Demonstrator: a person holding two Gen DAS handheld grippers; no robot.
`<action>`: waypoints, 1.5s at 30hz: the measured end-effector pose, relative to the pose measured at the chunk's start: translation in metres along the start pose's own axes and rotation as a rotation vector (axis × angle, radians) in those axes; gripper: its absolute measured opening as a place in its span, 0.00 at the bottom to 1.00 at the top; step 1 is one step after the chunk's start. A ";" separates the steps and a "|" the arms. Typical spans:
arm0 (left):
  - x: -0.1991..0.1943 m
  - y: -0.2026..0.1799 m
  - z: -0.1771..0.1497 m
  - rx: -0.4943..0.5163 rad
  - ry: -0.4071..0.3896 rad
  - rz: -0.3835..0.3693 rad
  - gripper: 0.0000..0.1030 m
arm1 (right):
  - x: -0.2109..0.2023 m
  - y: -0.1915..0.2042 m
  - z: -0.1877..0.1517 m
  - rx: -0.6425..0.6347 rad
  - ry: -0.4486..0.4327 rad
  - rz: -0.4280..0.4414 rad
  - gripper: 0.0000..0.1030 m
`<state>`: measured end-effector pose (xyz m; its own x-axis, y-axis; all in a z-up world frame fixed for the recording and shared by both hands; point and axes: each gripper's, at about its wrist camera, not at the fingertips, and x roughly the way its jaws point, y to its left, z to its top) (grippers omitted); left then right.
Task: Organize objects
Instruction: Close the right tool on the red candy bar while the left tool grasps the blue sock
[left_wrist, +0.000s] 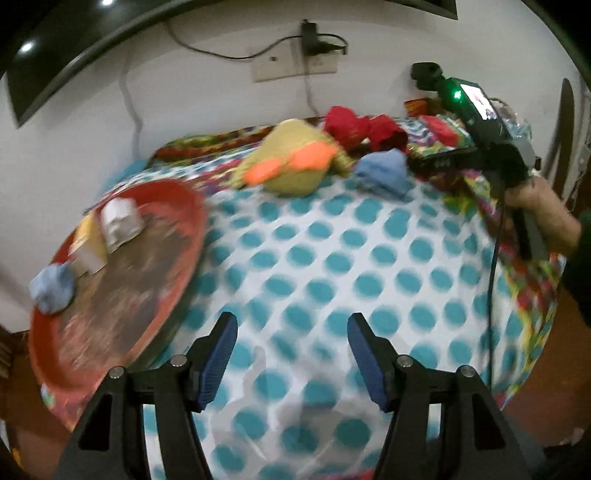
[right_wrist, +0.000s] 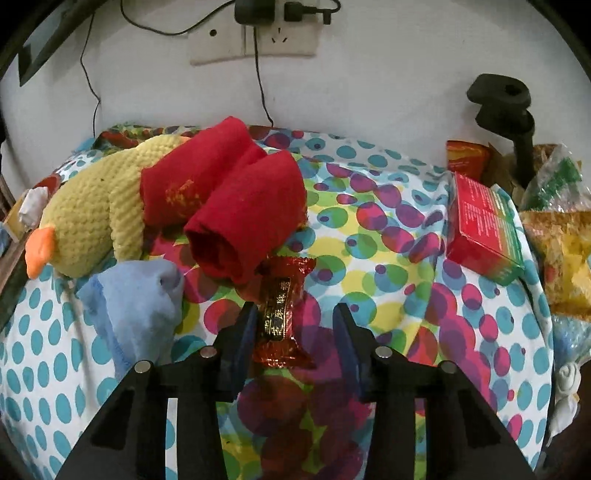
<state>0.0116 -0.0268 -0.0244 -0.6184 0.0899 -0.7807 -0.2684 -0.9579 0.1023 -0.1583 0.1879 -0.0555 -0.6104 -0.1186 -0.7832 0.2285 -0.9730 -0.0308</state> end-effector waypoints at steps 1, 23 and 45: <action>0.006 -0.006 0.009 0.010 -0.001 -0.014 0.62 | 0.000 0.001 0.000 -0.009 -0.001 -0.001 0.23; 0.141 -0.088 0.135 0.040 0.067 -0.098 0.63 | -0.007 -0.014 -0.015 -0.009 -0.001 0.030 0.23; 0.128 -0.099 0.117 0.050 -0.029 -0.082 0.33 | -0.006 -0.009 -0.014 -0.018 0.000 0.020 0.25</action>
<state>-0.1271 0.1111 -0.0624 -0.6140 0.1760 -0.7694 -0.3551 -0.9322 0.0702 -0.1457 0.1997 -0.0590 -0.6058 -0.1380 -0.7836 0.2546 -0.9667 -0.0266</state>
